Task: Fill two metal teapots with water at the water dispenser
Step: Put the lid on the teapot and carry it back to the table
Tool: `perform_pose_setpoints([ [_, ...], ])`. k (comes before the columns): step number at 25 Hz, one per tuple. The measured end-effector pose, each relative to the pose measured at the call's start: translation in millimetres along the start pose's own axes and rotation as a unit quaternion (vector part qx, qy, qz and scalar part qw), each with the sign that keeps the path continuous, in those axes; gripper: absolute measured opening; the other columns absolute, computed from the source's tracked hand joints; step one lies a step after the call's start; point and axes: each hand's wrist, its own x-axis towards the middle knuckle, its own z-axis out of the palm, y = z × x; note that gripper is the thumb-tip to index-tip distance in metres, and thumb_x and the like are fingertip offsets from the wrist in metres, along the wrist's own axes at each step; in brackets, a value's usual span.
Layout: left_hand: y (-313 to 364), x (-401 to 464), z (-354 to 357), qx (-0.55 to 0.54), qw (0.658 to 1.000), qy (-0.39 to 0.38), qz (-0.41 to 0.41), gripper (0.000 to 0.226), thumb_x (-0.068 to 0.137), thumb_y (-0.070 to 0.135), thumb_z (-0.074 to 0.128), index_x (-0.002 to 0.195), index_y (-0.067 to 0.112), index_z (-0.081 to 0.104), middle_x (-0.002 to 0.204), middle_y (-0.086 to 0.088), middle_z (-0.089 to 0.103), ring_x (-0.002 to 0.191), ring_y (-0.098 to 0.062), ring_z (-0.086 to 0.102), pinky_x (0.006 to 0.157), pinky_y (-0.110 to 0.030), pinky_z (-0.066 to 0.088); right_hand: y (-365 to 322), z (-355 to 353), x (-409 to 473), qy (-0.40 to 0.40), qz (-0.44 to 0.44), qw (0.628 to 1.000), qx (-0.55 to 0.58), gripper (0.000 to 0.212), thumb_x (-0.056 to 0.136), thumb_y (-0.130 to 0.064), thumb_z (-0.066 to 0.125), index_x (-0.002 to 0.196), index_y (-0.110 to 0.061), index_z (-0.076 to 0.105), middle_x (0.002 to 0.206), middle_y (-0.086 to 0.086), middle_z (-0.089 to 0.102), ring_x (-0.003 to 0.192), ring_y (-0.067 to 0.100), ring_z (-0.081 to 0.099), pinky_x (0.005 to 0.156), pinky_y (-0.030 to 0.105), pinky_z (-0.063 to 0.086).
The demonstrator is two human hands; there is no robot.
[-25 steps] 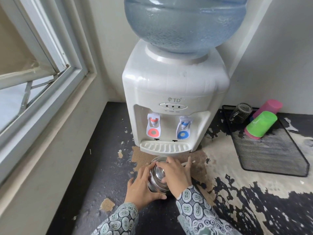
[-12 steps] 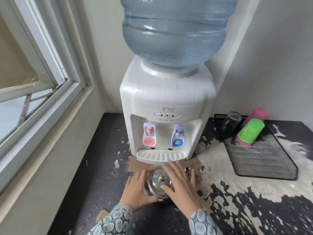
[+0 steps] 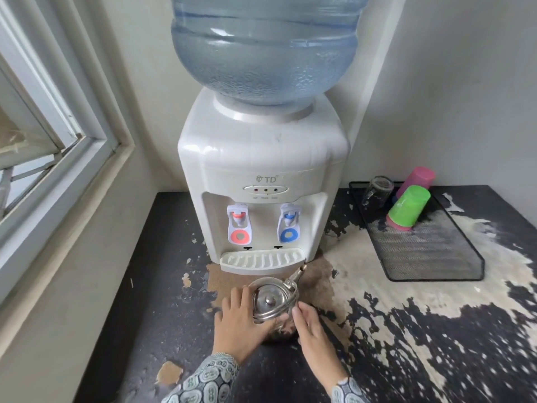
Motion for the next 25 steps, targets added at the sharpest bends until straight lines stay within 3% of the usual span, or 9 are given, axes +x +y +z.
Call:
perform_pose_setpoints([
  [5, 1, 0, -3, -0.057, 0.997, -0.031, -0.047, 0.087, 0.057, 0.086, 0.014, 0.116, 0.028, 0.040, 0.120, 0.006, 0.039, 0.118, -0.018, 0.038, 0.102, -0.050, 0.034, -4, 1, -2, -0.033, -0.003, 0.996, -0.081, 0.055, 0.089, -0.039, 0.052, 0.133, -0.027, 0.020, 0.118, -0.015, 0.047, 0.101, 0.000, 0.046, 0.073, 0.011, 0.037],
  [9, 5, 2, -16, -0.141, 0.985, -0.074, -0.069, 0.065, 0.064, 0.084, 0.037, 0.106, 0.035, 0.044, 0.112, 0.010, 0.041, 0.112, -0.014, 0.040, 0.102, -0.049, 0.028, -3, 5, -4, -0.028, -0.016, 0.996, -0.087, 0.066, 0.089, -0.028, 0.056, 0.138, -0.023, 0.013, 0.136, -0.001, 0.045, 0.102, 0.003, 0.047, 0.071, 0.003, 0.036],
  [10, 4, 2, -19, -0.166, 0.981, -0.076, -0.062, 0.066, 0.058, 0.085, 0.042, 0.105, 0.038, 0.046, 0.112, 0.011, 0.042, 0.110, -0.012, 0.039, 0.102, -0.047, 0.026, -6, 6, -5, -0.027, -0.012, 0.995, -0.091, 0.066, 0.089, -0.029, 0.055, 0.139, -0.023, 0.012, 0.141, 0.001, 0.041, 0.108, 0.006, 0.046, 0.073, 0.002, 0.036],
  [12, 0, -1, -23, -0.229, 0.972, -0.051, -0.027, 0.052, 0.059, 0.080, 0.049, 0.097, 0.043, 0.051, 0.106, 0.012, 0.049, 0.106, -0.010, 0.041, 0.099, -0.036, 0.031, -12, 7, -7, 0.014, -0.015, 0.995, -0.102, 0.062, 0.091, -0.031, 0.052, 0.141, -0.021, 0.017, 0.150, 0.002, 0.025, 0.131, 0.016, 0.032, 0.102, 0.019, 0.030],
  [14, 5, -8, -28, -0.306, 0.951, -0.037, 0.012, 0.017, 0.079, 0.058, 0.057, 0.081, 0.041, 0.058, 0.088, 0.014, 0.058, 0.093, -0.009, 0.051, 0.083, -0.020, 0.039, -25, 10, -12, 0.087, -0.069, 0.990, -0.092, 0.043, 0.092, -0.025, 0.051, 0.132, -0.021, 0.036, 0.141, 0.000, 0.032, 0.135, 0.021, 0.026, 0.109, 0.032, 0.021],
  [17, 16, -10, -27, -0.385, 0.921, -0.055, 0.037, 0.024, 0.096, 0.025, 0.043, 0.087, 0.032, 0.064, 0.081, 0.011, 0.068, 0.077, -0.005, 0.061, 0.072, -0.014, 0.045, -52, 9, -18, 0.017, -0.099, 0.995, -0.007, 0.016, 0.095, -0.024, 0.045, 0.107, -0.023, 0.055, 0.115, -0.002, 0.053, 0.115, 0.016, 0.047, 0.100, 0.026, 0.036],
  [20, 27, -9, -19, -0.399, 0.914, -0.061, 0.038, 0.025, 0.098, 0.016, 0.039, 0.096, 0.021, 0.063, 0.085, 0.003, 0.067, 0.077, -0.006, 0.060, 0.072, -0.016, 0.046, -65, 2, -17, -0.021, -0.066, 0.989, 0.132, 0.021, 0.096, -0.022, 0.042, 0.104, -0.009, 0.057, 0.105, 0.013, 0.060, 0.097, 0.019, 0.056, 0.091, 0.029, 0.042],
  [23, 44, -17, -12, -0.419, 0.903, -0.084, 0.044, 0.023, 0.097, 0.011, 0.040, 0.095, 0.016, 0.062, 0.080, -0.002, 0.060, 0.070, -0.008, 0.058, 0.070, -0.020, 0.049, -65, -13, -24, -0.032, -0.020, 0.948, 0.315, 0.024, 0.096, -0.018, 0.041, 0.100, -0.003, 0.060, 0.082, 0.003, 0.062, 0.078, 0.013, 0.055, 0.074, 0.026, 0.046],
  [25, 53, -29, -7, -0.423, 0.898, -0.098, 0.067, 0.023, 0.096, 0.010, 0.043, 0.099, 0.016, 0.064, 0.088, -0.002, 0.066, 0.078, -0.008, 0.063, 0.078, -0.020, 0.051, -57, -29, -34, -0.034, -0.012, 0.939, 0.341, 0.026, 0.095, -0.020, 0.041, 0.097, -0.003, 0.061, 0.070, 0.000, 0.059, 0.068, 0.013, 0.052, 0.064, 0.023, 0.044],
])
